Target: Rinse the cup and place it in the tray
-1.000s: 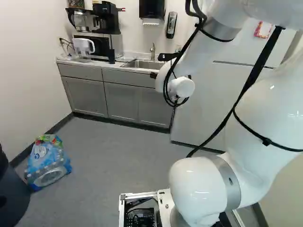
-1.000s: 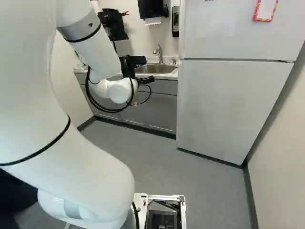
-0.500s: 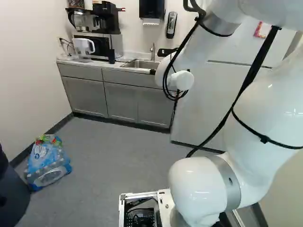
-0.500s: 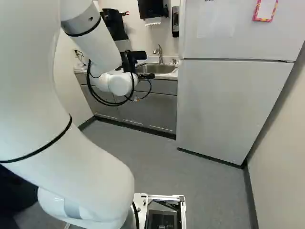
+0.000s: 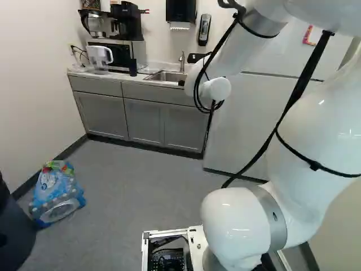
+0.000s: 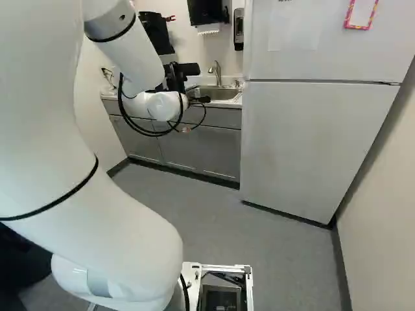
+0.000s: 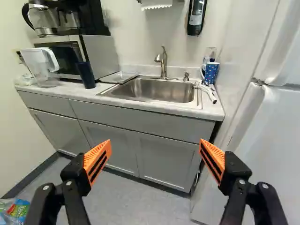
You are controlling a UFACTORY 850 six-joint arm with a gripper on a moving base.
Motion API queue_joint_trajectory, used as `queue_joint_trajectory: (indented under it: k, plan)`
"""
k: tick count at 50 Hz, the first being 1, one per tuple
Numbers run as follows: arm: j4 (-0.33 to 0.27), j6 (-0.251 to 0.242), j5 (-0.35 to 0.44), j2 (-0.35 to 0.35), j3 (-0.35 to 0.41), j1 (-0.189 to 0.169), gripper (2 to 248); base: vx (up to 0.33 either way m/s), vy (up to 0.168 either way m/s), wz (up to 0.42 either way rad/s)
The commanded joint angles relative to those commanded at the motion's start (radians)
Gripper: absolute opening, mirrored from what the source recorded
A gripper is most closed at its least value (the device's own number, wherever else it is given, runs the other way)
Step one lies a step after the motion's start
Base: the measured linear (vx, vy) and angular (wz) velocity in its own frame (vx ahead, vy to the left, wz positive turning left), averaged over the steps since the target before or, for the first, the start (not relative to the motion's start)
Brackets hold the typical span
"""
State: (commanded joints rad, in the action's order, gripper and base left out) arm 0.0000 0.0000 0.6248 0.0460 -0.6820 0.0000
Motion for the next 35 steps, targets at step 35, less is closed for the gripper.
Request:
queue_joint_trajectory:
  k: [35]
  plan:
    - [0.0, 0.0, -0.111, 0.02, -0.058, 0.0, 247, 0.0, 0.0, 0.0]
